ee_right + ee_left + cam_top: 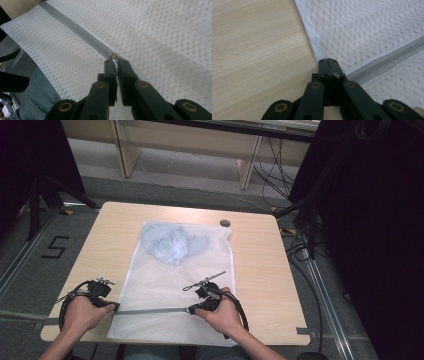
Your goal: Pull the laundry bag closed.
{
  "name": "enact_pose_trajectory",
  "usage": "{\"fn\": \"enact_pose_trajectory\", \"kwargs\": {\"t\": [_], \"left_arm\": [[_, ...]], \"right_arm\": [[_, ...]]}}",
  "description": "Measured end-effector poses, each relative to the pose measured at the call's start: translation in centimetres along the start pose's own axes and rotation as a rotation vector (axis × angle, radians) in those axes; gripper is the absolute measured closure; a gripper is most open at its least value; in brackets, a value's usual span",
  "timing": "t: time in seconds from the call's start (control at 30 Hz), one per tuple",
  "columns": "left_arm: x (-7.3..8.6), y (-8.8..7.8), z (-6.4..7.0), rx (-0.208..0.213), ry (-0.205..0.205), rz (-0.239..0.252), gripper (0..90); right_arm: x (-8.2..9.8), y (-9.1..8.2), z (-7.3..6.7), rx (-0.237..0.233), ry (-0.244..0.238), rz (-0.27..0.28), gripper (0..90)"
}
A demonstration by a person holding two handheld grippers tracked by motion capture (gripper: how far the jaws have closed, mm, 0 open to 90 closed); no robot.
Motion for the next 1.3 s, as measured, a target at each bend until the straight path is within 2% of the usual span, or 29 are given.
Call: {"fn": "enact_pose_trajectory", "kwargs": {"t": [0.4, 0.47, 0.67, 0.87, 1.3], "left_arm": [[0.0, 0.0, 0.0, -0.001, 0.001, -0.001, 89.9], [0.0, 0.0, 0.0, -0.001, 0.002, -0.001, 89.9], [0.0, 0.0, 0.0, -0.001, 0.003, -0.001, 89.9], [0.0, 0.0, 0.0, -0.001, 0.002, 0.0, 89.9], [0.0, 0.0, 0.0, -0.001, 0.001, 0.001, 89.9]], "right_arm": [[0.3, -0.3, 0.2, 0.003, 0.004, -0.001, 86.9], [0.4, -0.3, 0.2, 0.003, 0.021, -0.012, 86.9], [0.5, -0.4, 0.5, 0.006, 0.003, 0.001, 86.9], [0.7, -0.7, 0.7, 0.019, 0.012, -0.003, 86.9], [1.0, -0.9, 1.1, 0.012, 0.02, 0.0, 86.9]]}}
Point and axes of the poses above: each handheld gripper's, and its own axes: y roughly forward along the jaws, x roughly out of its underside, z roughly to its right, the point moved 1 cm from there along y, roughly forward along the jaws, and after that the axes turned 8 degrees about x, right-handed, at the moved point
